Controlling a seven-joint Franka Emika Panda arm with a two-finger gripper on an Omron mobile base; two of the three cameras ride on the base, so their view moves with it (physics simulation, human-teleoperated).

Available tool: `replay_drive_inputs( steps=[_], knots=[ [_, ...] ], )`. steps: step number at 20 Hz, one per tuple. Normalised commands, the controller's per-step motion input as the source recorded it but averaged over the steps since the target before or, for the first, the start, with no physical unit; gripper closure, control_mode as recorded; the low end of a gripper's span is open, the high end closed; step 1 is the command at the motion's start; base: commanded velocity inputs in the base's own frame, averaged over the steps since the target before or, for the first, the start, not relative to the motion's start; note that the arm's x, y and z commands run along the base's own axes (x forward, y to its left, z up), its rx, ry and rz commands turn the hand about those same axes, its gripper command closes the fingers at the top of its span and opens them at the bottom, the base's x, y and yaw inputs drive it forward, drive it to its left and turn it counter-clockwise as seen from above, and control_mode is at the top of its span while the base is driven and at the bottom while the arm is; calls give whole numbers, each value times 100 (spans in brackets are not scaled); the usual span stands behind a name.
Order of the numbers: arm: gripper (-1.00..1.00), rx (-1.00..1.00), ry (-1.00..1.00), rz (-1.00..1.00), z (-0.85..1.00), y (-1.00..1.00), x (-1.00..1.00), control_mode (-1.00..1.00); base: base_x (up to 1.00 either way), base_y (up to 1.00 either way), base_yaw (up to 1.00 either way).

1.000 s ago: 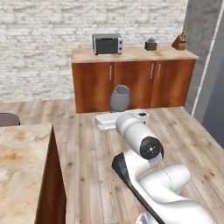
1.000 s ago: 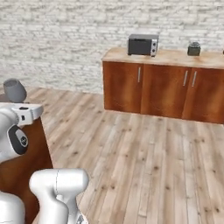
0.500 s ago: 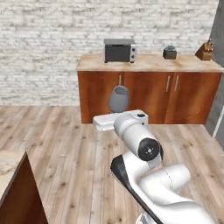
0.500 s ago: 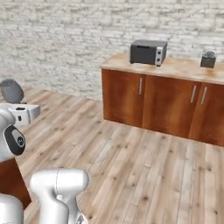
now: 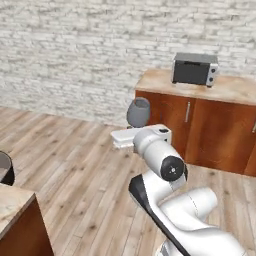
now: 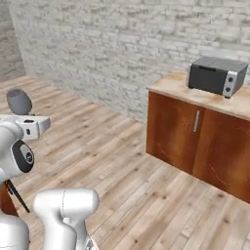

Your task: Retrieve the wine glasses from the counter and place one next to each plate.

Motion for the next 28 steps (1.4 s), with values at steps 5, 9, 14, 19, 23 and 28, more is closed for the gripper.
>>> replay_drive_inputs(
  steps=[5,9,14,19,23,28],
  knots=[
    [100,0,0,0,0,0,0,100,100,-22,59],
    [100,0,0,0,0,0,0,100,100,-19,63],
    [100,0,0,0,0,0,0,100,100,-17,64],
    [100,0,0,0,0,0,0,100,100,-19,64],
    [100,0,0,0,0,0,0,100,100,-35,59],
    [100,0,0,0,0,0,0,100,100,-86,36]
  ],
)
